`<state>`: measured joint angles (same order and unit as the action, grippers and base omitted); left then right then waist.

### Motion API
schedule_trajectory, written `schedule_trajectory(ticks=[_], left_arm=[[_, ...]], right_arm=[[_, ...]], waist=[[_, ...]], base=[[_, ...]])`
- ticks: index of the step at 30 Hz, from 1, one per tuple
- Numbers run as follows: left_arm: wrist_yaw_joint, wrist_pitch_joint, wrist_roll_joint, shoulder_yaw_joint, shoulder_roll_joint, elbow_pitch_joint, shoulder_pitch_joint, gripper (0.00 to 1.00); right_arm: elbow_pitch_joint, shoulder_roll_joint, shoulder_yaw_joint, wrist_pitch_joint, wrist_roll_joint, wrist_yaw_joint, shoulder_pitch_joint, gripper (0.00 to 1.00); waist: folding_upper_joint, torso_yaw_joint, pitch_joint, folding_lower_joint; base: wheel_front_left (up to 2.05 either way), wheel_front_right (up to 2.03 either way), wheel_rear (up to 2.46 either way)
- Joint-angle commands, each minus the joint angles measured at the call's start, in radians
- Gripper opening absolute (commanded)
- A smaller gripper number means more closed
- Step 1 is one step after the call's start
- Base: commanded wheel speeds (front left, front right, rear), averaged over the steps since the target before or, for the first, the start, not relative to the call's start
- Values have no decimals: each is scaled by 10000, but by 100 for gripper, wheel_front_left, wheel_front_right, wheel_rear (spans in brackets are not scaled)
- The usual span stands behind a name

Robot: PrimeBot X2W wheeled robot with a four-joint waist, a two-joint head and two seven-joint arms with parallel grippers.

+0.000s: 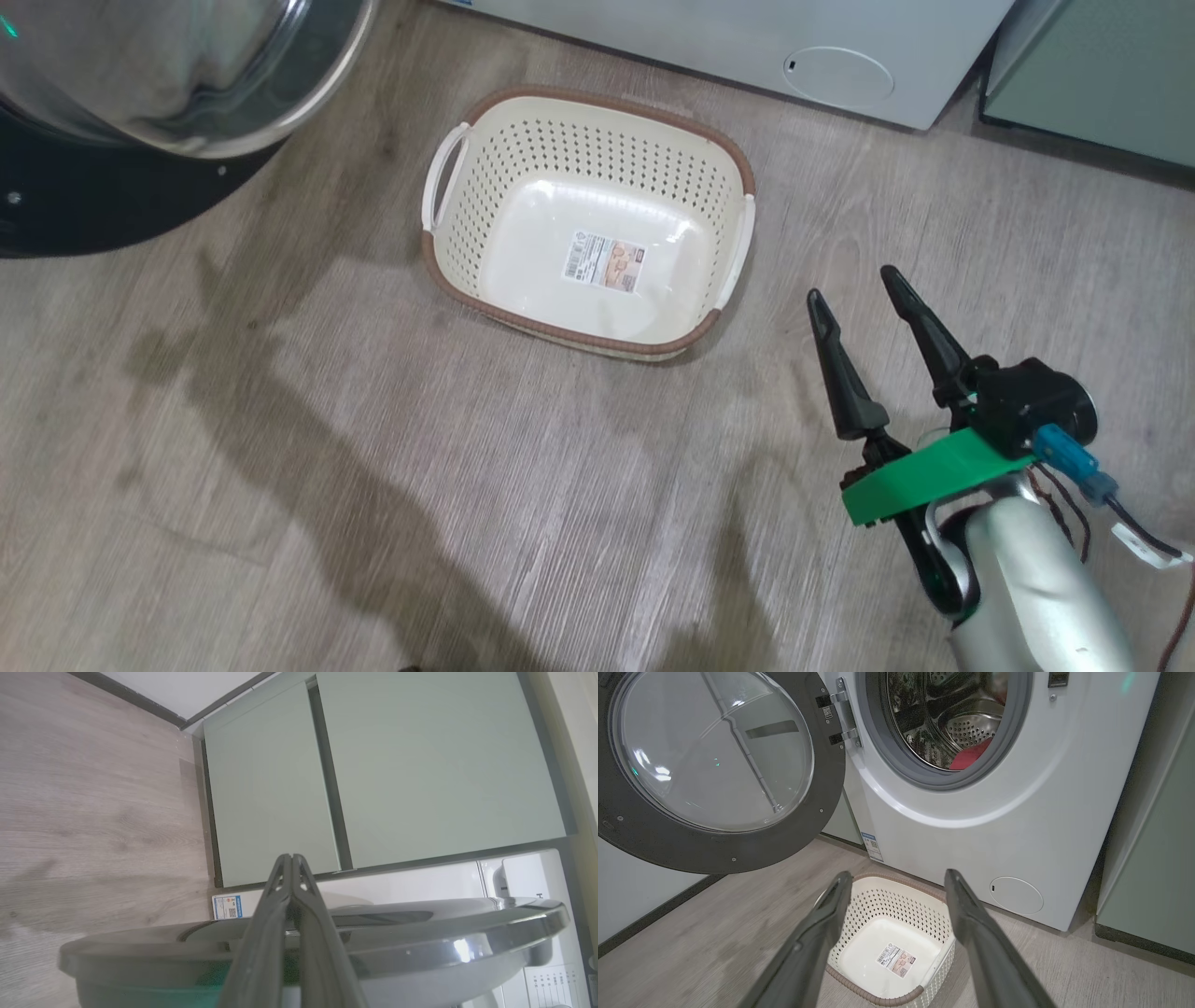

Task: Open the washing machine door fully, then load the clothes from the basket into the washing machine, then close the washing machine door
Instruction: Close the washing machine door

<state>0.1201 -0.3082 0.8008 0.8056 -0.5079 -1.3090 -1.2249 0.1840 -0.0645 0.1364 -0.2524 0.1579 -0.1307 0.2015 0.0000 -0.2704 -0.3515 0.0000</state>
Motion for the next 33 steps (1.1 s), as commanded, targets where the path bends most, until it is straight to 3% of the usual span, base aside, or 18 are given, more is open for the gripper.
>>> schedule_trajectory(ticks=[1,10,17,33], left_arm=[[83,-301,64,-209,-373,228,52,0],[102,-2094,463,-519,50,551,496,0],[104,-3461,922,-1089,736,1507,1095,0],[105,-5028,2215,-1876,2263,3301,2825,0]], right_arm=[[-264,101,231,-94,-29,0,233,100],[-176,131,233,-94,186,0,21,100],[-168,139,217,-94,381,0,-178,100],[-266,142,230,-94,727,0,-646,100]], waist=[[0,0,57,0],[0,-60,704,0],[0,-71,1178,0],[0,547,1946,0]], base=[[0,0,0],[0,0,0],[0,0,0],[0,0,0]])
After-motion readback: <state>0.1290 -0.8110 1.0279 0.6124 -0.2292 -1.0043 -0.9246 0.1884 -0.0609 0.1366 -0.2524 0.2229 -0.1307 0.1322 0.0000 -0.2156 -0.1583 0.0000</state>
